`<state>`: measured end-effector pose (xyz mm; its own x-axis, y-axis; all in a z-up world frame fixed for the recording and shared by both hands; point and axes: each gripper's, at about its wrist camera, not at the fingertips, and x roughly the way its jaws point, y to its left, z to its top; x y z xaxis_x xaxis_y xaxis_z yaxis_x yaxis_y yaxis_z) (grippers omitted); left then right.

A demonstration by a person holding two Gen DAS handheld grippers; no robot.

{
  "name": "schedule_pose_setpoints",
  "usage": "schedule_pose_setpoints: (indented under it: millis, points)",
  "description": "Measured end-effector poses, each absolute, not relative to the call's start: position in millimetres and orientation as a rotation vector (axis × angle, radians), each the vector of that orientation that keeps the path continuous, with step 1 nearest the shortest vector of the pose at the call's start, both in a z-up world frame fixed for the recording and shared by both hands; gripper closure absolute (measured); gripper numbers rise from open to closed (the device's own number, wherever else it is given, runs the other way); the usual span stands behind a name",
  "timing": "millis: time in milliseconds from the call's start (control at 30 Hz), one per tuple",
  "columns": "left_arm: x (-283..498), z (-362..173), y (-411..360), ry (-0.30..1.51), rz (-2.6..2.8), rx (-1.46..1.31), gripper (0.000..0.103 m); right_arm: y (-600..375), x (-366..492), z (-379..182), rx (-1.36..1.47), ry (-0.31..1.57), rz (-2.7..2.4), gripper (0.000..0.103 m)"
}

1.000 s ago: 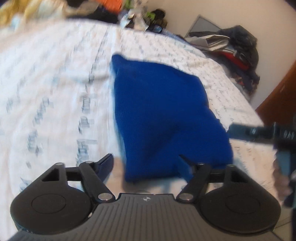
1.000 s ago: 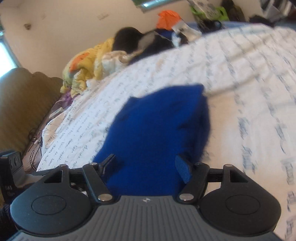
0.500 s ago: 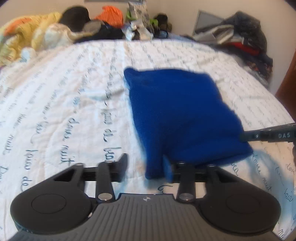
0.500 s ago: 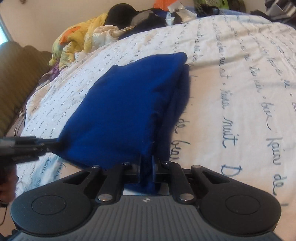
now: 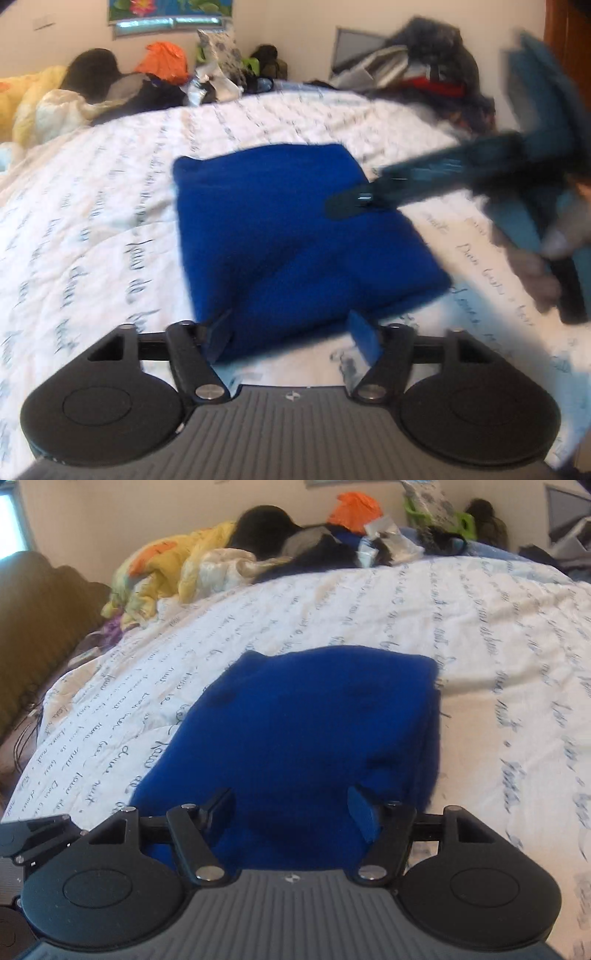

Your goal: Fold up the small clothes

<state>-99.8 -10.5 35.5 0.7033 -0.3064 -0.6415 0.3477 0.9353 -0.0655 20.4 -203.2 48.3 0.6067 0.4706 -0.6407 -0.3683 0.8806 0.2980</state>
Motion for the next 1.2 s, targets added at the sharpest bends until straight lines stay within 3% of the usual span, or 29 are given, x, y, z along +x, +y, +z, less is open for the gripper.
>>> schedule_pose_setpoints:
  millis: [33, 100, 300, 333, 400, 733, 1200]
  points:
    - [-107.0, 35.1, -7.1, 0.7, -0.345, 0.052, 0.017, -204.0, 5.3, 51.4, 0.146, 0.748, 0.509, 0.03]
    - [-115.0, 28.2, -5.3, 0.717, -0.312, 0.04, 0.012, -200.1, -22.6, 45.5, 0.134, 0.734, 0.519, 0.02]
    - [-115.5, 9.0, -11.2, 0.73, -0.186, 0.083, 0.007, -194.0, -67.4, 13.2, 0.011, 0.772, 0.322, 0.02]
    - [-113.7, 7.0, -13.0, 0.725, -0.17, 0.09, 0.0, -192.4, -73.2, 11.8, -0.013, 0.744, 0.298, 0.014]
    - [-111.5, 4.4, -10.0, 0.7, -0.146, 0.069, 0.0, -186.4, -70.3, 3.0, -0.054, 0.799, 0.183, 0.0]
    - [-118.4, 2.1, -6.3, 0.688, -0.139, 0.063, 0.0, -187.7, -87.8, -8.6, 0.015, 0.687, 0.064, 0.0]
    - [-119.7, 0.8, -7.7, 0.686, -0.142, 0.064, 0.0, -189.5, -93.4, -7.7, 0.013, 0.682, 0.059, 0.0]
